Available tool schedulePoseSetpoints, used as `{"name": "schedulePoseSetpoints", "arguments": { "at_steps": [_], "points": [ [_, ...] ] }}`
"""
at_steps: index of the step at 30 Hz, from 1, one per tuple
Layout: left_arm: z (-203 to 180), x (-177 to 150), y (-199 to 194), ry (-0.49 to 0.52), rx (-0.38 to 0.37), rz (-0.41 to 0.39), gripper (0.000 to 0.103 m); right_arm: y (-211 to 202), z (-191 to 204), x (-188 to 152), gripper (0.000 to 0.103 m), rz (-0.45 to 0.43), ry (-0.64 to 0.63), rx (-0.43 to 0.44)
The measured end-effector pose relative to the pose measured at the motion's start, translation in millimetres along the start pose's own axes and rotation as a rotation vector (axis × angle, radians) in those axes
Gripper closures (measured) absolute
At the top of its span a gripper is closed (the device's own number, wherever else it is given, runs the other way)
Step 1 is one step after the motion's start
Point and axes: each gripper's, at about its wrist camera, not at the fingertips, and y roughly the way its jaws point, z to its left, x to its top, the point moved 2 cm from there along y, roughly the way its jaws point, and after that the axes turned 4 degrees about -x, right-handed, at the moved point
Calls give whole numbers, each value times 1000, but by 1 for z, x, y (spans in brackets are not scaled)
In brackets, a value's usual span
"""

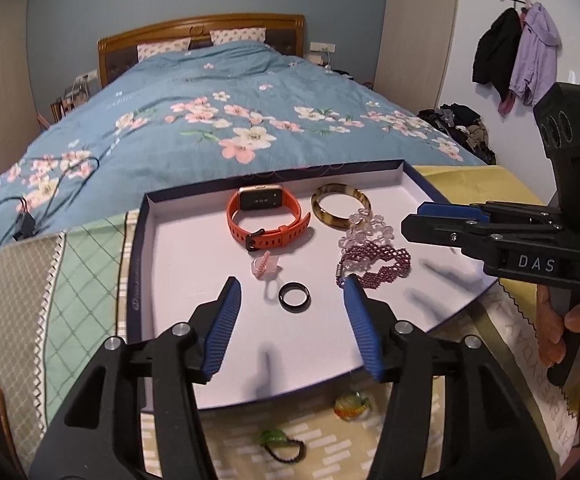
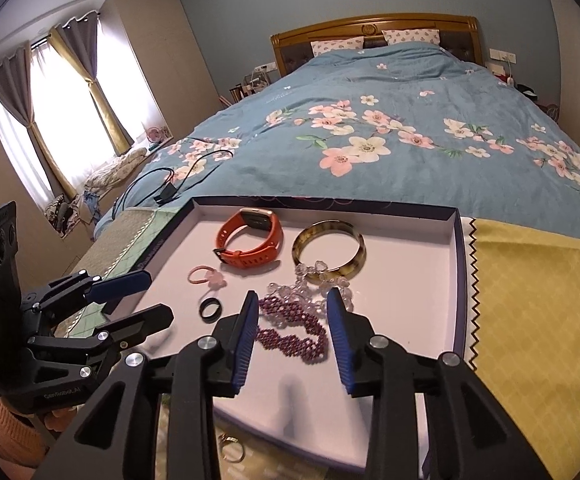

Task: Organize jewelry
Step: 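Open both tools to drop the ring and necklace into the lid, then grasp the green ring with black cord with the left tool while the right tool grasps the gold green-stone ring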

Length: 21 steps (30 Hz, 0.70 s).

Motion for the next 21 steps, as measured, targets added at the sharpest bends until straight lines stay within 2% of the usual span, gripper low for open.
{"name": "schedulePoseSetpoints", "arguments": {
  "at_steps": [2, 4, 11, 15, 21],
  "points": [
    [-2, -2, -10, 6, 4, -17, 48, -6, 2, -3, 68, -6, 0, 8],
    [-2, -5, -20, 5, 4, -31, 47, -12, 5, -5, 59, -13, -6, 14],
    [9, -29, -61, 2, 12, -77, 44, -35, 13, -28, 56, -12, -31, 43],
    [15, -55, -74, 15, 34, -50, 44, -41, 16, -48, 56, 19, -33, 50],
    [18, -85, -75, 19, 19, 11, 44, -43, 20, -73, 54, 70, -46, 49]
  ]
}}
